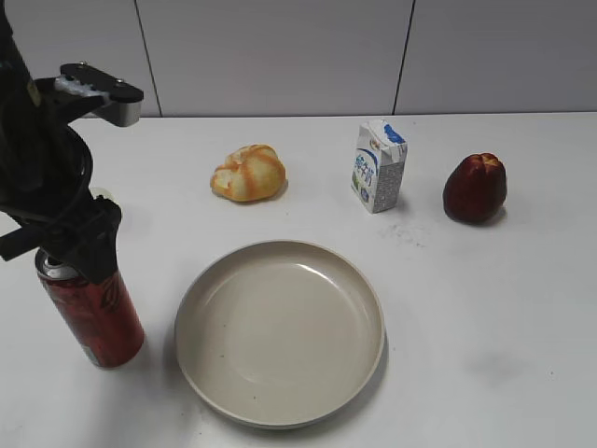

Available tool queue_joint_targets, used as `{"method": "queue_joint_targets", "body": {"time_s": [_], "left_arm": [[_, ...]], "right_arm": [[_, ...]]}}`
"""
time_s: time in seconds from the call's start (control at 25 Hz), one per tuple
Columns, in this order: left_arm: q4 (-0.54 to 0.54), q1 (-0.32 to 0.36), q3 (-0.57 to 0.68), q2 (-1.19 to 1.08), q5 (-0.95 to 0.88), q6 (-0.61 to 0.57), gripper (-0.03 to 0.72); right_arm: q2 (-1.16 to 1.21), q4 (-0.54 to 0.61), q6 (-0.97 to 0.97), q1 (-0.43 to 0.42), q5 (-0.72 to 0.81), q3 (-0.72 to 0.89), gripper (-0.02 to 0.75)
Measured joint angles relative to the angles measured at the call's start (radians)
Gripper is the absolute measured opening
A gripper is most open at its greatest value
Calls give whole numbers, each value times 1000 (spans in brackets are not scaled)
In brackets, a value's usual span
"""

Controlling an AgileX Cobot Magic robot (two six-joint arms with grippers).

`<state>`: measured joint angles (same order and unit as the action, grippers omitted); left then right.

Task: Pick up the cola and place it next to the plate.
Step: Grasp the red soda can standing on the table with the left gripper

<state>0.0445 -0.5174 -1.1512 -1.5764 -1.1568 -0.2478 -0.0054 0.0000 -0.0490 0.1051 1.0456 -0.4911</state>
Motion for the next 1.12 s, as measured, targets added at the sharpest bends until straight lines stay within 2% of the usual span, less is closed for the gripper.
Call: {"method": "queue_joint_targets", "body": {"time_s": [0.48, 0.8, 1.12], "left_arm": [[15, 0, 0, -40, -7, 4, 627], [15, 0, 0, -40, -42, 18, 531], [3, 0, -7, -40, -47, 22, 528]], "right_arm": [[0, 0, 0, 0, 0, 0, 575], [0, 0, 0, 0, 0, 0, 575], [0, 0, 0, 0, 0, 0, 575]]}}
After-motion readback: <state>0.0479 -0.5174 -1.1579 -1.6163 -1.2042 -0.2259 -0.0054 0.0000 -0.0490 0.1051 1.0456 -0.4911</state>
